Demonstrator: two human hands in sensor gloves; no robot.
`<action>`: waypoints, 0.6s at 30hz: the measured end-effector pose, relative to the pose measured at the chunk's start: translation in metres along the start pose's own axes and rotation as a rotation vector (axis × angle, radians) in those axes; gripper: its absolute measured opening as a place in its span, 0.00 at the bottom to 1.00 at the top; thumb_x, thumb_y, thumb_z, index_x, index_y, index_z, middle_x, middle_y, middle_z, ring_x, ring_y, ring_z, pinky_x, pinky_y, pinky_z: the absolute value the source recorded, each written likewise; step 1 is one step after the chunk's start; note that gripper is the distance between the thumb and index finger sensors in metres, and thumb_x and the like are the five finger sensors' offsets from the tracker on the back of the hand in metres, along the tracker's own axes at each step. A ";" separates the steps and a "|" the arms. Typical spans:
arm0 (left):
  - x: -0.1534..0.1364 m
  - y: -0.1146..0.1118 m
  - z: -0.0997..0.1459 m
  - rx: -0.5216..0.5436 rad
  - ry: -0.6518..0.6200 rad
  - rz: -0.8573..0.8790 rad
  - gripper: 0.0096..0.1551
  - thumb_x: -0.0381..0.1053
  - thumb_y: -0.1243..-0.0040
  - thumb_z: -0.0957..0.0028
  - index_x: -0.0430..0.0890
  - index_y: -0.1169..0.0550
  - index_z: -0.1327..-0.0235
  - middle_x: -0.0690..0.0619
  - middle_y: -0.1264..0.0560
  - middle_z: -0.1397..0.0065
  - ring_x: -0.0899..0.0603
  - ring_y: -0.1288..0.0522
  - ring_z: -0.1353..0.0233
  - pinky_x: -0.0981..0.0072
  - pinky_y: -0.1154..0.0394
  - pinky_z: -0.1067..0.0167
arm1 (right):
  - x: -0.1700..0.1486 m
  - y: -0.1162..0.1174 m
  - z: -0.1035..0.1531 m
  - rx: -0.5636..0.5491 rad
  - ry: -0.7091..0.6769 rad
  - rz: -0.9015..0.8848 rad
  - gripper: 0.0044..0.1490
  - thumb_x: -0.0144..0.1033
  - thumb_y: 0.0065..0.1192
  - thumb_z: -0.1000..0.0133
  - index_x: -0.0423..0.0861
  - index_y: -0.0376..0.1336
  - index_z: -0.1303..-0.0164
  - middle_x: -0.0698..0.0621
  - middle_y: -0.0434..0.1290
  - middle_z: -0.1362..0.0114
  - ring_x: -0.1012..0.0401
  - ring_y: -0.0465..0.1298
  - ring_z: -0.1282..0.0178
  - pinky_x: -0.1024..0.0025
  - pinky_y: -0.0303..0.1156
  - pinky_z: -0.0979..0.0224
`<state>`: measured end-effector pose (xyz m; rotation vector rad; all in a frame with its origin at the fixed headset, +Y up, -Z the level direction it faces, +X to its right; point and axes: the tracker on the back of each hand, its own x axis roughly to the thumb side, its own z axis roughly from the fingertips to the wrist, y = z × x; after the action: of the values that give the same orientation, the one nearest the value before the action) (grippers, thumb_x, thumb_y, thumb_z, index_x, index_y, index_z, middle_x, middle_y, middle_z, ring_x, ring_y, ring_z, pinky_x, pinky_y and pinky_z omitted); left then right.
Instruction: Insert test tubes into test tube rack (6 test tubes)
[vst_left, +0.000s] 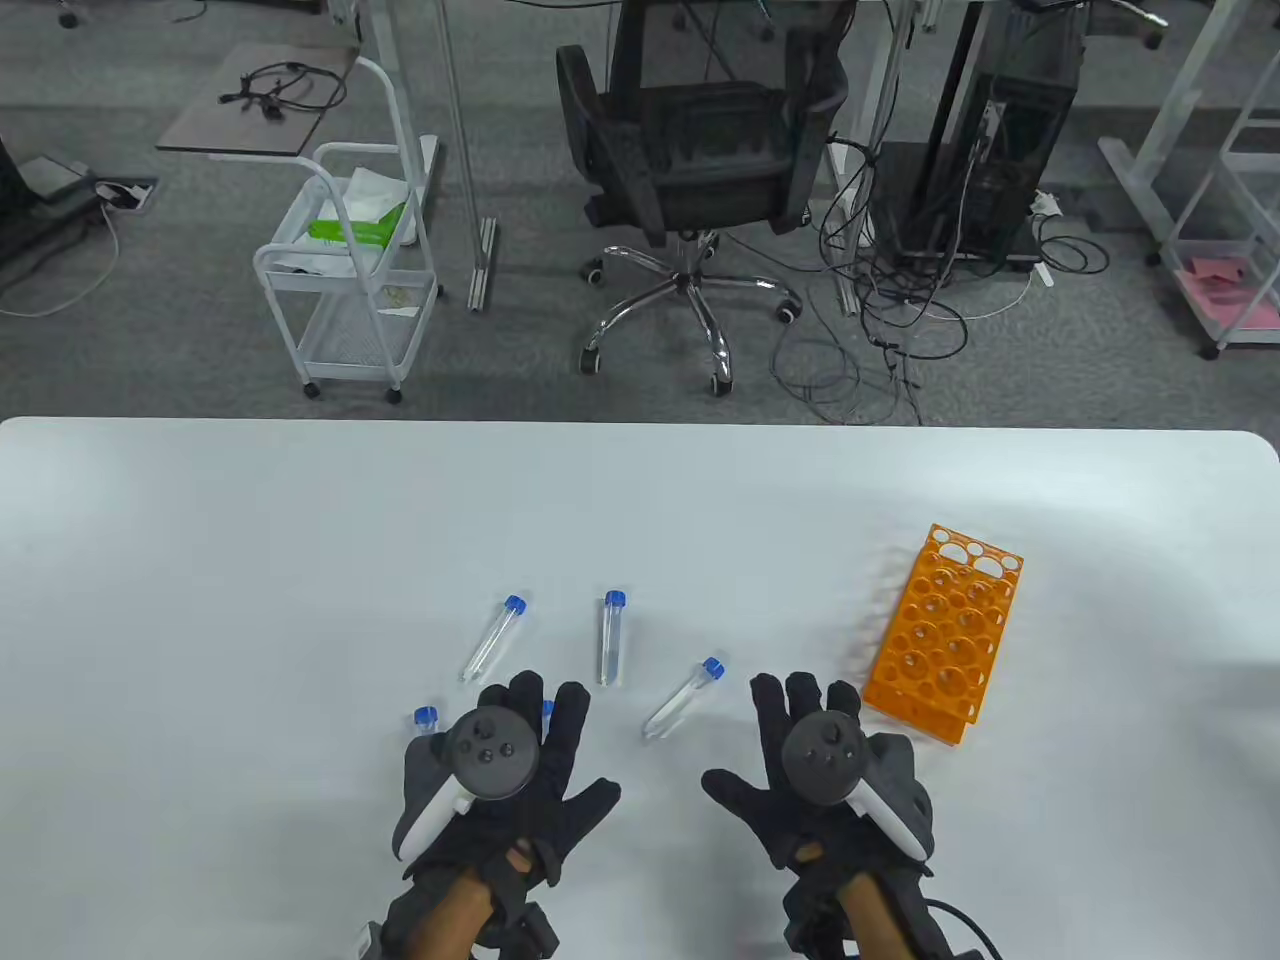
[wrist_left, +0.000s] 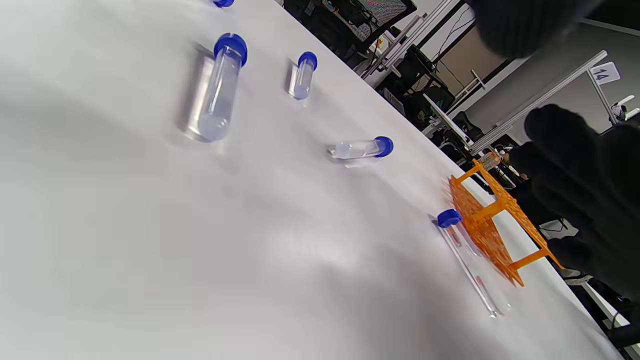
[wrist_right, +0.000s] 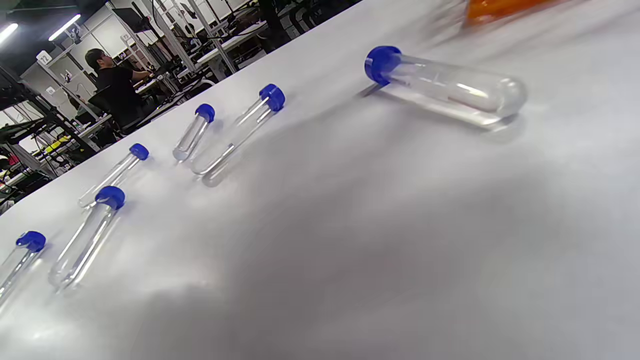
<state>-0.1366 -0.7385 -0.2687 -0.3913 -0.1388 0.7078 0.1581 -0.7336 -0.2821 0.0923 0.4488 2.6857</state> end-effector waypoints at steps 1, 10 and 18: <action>0.000 0.000 0.000 -0.001 0.003 0.001 0.49 0.71 0.49 0.54 0.74 0.66 0.37 0.57 0.81 0.25 0.45 0.85 0.27 0.32 0.82 0.36 | 0.000 -0.001 0.000 -0.008 0.001 -0.004 0.64 0.85 0.39 0.59 0.65 0.23 0.24 0.52 0.22 0.14 0.43 0.21 0.17 0.26 0.32 0.28; 0.001 0.001 0.000 0.001 0.003 0.004 0.48 0.71 0.49 0.53 0.73 0.66 0.37 0.57 0.81 0.25 0.45 0.85 0.26 0.33 0.82 0.36 | -0.013 -0.018 0.002 -0.099 0.027 -0.069 0.64 0.85 0.39 0.59 0.65 0.20 0.26 0.52 0.18 0.17 0.43 0.20 0.19 0.26 0.32 0.28; 0.000 0.001 0.000 0.004 -0.002 0.004 0.49 0.71 0.49 0.53 0.73 0.66 0.37 0.56 0.81 0.24 0.44 0.84 0.26 0.32 0.82 0.36 | -0.055 -0.041 0.000 -0.248 0.178 -0.187 0.65 0.84 0.40 0.58 0.63 0.19 0.27 0.50 0.17 0.18 0.42 0.20 0.20 0.26 0.32 0.30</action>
<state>-0.1374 -0.7375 -0.2689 -0.3868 -0.1388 0.7124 0.2246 -0.7206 -0.2959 -0.2500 0.1628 2.5499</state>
